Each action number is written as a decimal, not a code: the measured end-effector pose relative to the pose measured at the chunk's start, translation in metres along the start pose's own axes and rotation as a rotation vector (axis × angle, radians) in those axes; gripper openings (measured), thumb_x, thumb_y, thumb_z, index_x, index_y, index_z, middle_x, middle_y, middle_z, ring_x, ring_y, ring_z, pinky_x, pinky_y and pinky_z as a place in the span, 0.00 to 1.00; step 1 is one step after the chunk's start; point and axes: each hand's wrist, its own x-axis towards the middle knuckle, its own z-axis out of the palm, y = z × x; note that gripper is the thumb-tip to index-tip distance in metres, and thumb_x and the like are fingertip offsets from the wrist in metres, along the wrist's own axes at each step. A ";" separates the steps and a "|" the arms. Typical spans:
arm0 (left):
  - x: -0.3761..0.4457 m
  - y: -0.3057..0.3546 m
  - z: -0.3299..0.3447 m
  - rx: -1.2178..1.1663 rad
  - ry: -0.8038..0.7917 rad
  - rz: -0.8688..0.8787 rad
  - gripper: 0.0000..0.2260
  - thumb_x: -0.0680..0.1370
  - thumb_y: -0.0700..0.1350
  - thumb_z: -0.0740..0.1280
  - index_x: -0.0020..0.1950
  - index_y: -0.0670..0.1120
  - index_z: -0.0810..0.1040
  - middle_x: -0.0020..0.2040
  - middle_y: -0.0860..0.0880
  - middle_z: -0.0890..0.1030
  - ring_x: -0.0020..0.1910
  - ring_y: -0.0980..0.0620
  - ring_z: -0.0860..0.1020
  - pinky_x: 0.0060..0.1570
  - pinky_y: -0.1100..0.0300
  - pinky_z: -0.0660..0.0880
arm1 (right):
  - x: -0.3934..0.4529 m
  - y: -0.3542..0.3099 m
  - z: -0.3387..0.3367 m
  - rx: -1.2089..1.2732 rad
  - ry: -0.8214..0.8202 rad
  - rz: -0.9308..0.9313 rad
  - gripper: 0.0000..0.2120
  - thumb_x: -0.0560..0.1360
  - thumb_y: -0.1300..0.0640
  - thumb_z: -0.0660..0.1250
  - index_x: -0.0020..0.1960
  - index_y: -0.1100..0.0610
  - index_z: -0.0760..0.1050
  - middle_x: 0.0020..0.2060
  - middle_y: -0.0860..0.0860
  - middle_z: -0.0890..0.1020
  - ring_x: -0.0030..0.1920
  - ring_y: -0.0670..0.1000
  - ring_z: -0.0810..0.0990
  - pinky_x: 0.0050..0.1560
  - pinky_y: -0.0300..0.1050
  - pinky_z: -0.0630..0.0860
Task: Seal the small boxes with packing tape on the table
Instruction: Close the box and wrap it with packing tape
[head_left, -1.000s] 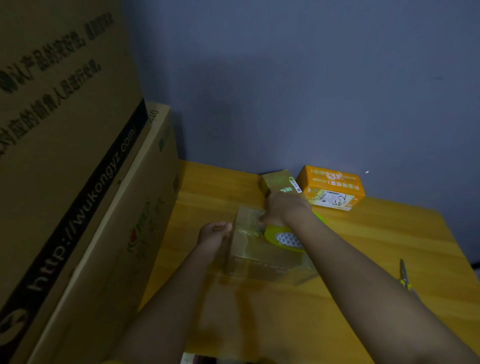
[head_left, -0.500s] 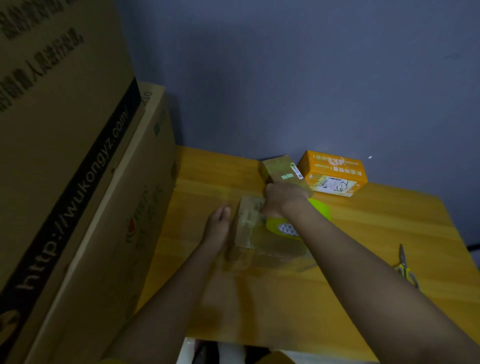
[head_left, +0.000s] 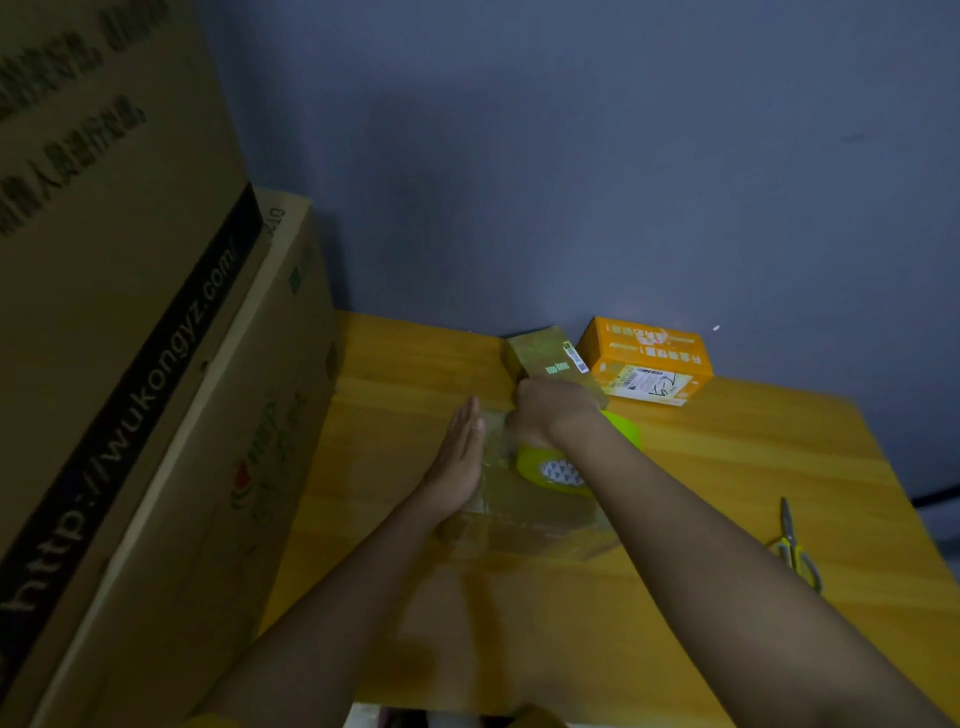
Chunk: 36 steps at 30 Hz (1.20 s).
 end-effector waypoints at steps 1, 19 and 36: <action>0.000 -0.003 0.004 0.049 0.023 0.021 0.24 0.83 0.55 0.44 0.79 0.51 0.49 0.79 0.56 0.45 0.78 0.56 0.45 0.76 0.53 0.47 | 0.000 0.002 -0.001 0.018 -0.002 -0.008 0.14 0.77 0.54 0.61 0.58 0.59 0.76 0.57 0.56 0.79 0.56 0.58 0.78 0.45 0.46 0.71; 0.008 -0.022 0.011 0.399 0.258 0.117 0.21 0.84 0.52 0.47 0.76 0.48 0.62 0.77 0.52 0.59 0.77 0.51 0.56 0.73 0.53 0.58 | -0.051 0.099 0.040 1.202 0.164 -0.018 0.22 0.71 0.44 0.73 0.22 0.50 0.74 0.20 0.42 0.75 0.24 0.40 0.74 0.30 0.36 0.67; 0.007 -0.021 0.016 0.458 0.259 0.125 0.23 0.84 0.55 0.47 0.77 0.50 0.60 0.78 0.54 0.57 0.75 0.52 0.59 0.69 0.54 0.60 | -0.048 0.130 0.046 1.096 0.190 -0.018 0.24 0.66 0.34 0.72 0.36 0.56 0.78 0.34 0.48 0.82 0.38 0.49 0.82 0.40 0.46 0.75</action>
